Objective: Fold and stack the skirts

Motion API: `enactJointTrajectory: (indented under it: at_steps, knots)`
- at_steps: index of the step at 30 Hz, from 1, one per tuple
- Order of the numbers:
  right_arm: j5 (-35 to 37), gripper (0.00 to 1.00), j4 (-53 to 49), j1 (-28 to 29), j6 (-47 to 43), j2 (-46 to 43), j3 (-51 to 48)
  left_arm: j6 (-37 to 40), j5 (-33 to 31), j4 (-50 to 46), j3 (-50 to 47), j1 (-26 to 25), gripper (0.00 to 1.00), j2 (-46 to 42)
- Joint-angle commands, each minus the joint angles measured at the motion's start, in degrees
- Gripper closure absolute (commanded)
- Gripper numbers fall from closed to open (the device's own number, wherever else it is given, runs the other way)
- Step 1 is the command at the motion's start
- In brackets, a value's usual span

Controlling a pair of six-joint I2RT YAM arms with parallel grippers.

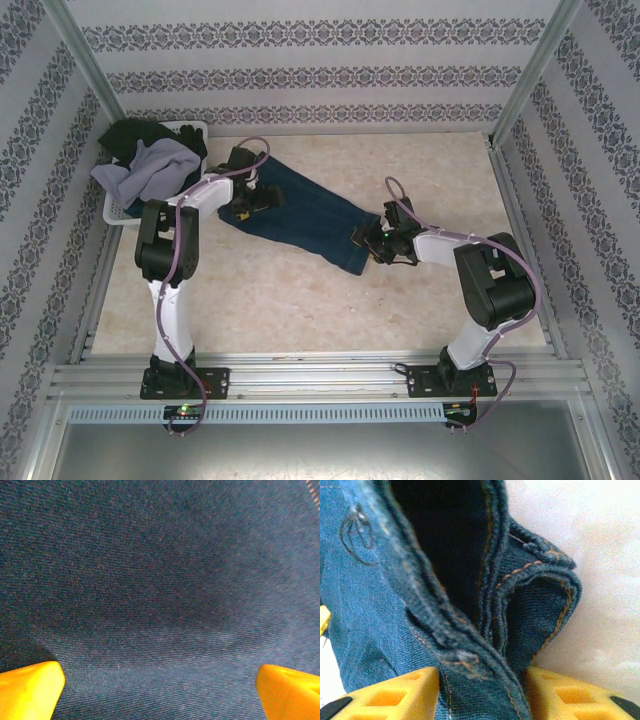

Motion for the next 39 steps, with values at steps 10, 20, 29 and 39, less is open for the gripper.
enactJointTrajectory:
  at_steps: [10, 20, 29, 39]
  knots:
    - [3.2, 0.96, -0.9, -0.7, -3.3, 0.7, 1.5, -4.7, 3.9, -2.2, -9.1, 0.1, 0.0, -3.8]
    - [-3.4, 1.0, -29.3, -15.4, -33.5, -7.9, 15.9, -7.1, 5.3, -4.5, -15.4, -4.1, 0.0, -18.9]
    - [2.5, 1.0, -50.3, -12.4, -40.4, -1.2, 36.3, -3.4, 6.4, -2.6, -13.0, -5.5, 0.0, -12.3]
    - [4.8, 1.0, -51.6, -4.7, -35.0, 3.5, 45.2, 3.3, 5.8, -5.2, -2.7, -7.2, 0.0, -9.1]
